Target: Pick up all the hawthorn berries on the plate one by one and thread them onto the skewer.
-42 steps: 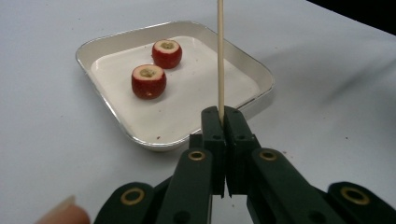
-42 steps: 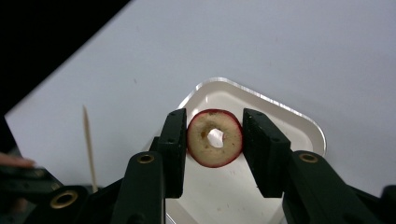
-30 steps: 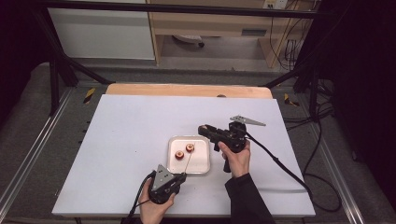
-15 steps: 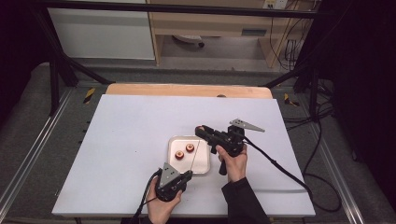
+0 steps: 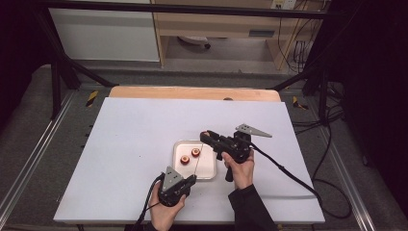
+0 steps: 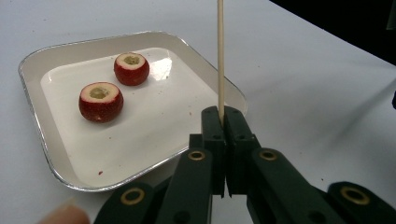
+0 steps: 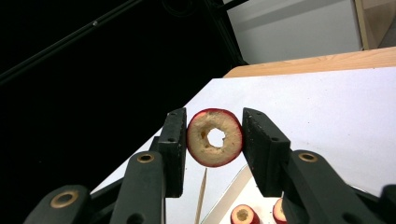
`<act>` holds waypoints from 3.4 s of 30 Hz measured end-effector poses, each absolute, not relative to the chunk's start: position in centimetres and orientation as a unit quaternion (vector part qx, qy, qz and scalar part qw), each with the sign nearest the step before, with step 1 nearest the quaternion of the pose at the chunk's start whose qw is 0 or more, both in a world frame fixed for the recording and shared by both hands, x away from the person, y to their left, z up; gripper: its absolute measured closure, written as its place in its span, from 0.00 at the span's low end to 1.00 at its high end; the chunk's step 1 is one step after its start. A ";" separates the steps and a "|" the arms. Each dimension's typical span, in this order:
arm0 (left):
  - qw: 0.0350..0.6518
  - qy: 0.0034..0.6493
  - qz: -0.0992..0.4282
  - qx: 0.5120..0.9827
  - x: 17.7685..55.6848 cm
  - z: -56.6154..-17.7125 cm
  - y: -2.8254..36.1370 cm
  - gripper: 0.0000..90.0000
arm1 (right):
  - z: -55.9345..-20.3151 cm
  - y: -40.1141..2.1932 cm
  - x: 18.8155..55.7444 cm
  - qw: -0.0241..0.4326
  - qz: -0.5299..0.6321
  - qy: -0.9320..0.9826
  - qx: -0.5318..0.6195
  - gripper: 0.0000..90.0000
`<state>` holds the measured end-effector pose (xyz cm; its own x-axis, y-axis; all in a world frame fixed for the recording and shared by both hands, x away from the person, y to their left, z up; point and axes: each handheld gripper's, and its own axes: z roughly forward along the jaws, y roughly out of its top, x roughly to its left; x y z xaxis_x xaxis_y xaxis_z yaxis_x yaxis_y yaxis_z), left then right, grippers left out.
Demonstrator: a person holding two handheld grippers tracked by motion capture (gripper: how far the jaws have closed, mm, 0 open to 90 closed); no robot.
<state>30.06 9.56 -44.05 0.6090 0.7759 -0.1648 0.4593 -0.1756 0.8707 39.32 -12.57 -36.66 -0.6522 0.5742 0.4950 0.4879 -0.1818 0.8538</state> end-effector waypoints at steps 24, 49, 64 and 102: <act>0.504 0.429 0.130 0.739 30.1 -44.1 9.5 0.98 | -37.4 -12.1 38.9 0.049 0.645 0.655 0.392 0.69; 0.515 0.433 0.129 0.728 30.9 -43.3 10.2 0.98 | -40.1 -10.5 37.1 0.022 0.596 0.724 0.347 0.69; 0.504 0.422 0.153 0.737 30.9 -43.6 10.6 0.98 | -40.6 -10.3 36.7 0.021 0.576 0.744 0.338 0.57; 0.468 0.426 0.176 0.754 29.9 -44.2 16.0 0.98 | -39.3 -10.1 41.8 0.115 0.338 0.888 0.291 0.09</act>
<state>29.93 15.97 -44.17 0.5755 0.8071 -0.1319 0.4769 -0.2003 0.8558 41.84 -10.05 -39.27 -0.8042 0.5943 -0.0077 0.4384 0.6019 0.6675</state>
